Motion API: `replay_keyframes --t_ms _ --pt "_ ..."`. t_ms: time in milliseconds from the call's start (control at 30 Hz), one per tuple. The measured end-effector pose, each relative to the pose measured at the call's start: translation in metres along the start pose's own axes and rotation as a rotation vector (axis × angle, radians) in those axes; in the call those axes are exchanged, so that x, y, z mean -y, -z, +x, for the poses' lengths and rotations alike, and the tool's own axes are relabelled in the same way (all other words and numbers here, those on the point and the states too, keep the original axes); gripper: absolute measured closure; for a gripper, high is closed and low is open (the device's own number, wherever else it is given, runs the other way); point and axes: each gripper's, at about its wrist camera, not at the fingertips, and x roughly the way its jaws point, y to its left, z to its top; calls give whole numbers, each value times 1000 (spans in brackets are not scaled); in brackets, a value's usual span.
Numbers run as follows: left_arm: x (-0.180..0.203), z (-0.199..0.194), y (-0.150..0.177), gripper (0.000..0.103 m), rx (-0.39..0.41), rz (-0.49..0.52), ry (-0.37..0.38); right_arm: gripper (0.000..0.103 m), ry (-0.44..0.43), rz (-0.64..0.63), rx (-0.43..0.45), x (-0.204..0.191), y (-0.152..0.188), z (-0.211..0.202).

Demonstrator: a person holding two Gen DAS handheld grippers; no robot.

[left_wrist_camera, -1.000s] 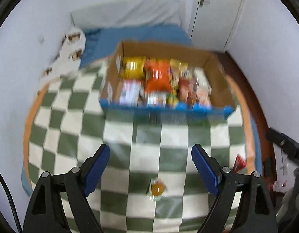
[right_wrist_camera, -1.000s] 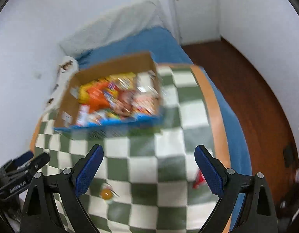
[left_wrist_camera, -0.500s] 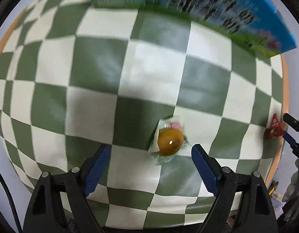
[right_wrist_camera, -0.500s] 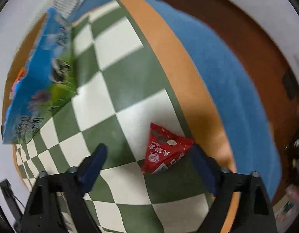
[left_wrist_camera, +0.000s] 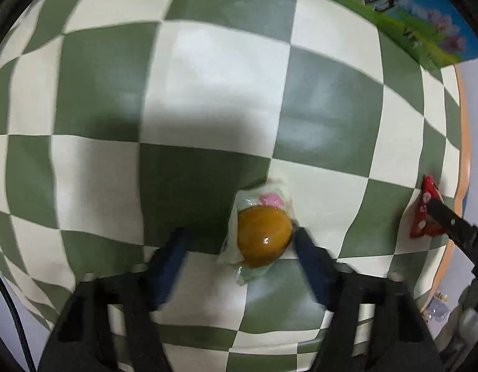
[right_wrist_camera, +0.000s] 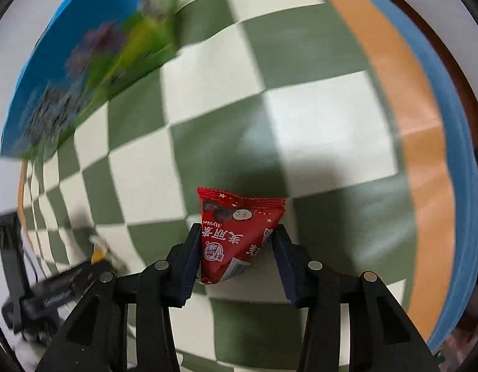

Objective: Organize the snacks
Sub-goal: 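Grasp the wrapped yellow candy with left tool while right tool grasps the red triangle bag, then carry both items into the box and open both tools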

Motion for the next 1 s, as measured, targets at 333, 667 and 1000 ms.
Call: replay_keyframes --t_ms 333,667,1000 --pt "11 17 4 63 6 22 -25 55 37 -39 -49 -30 1 30" --pt "28 1 10 64 41 68 -34 59 -3 -80 5 -49 11 18" --pt "35 -65 17 64 151 69 46 60 -74 -185 115 -91 12 -34"
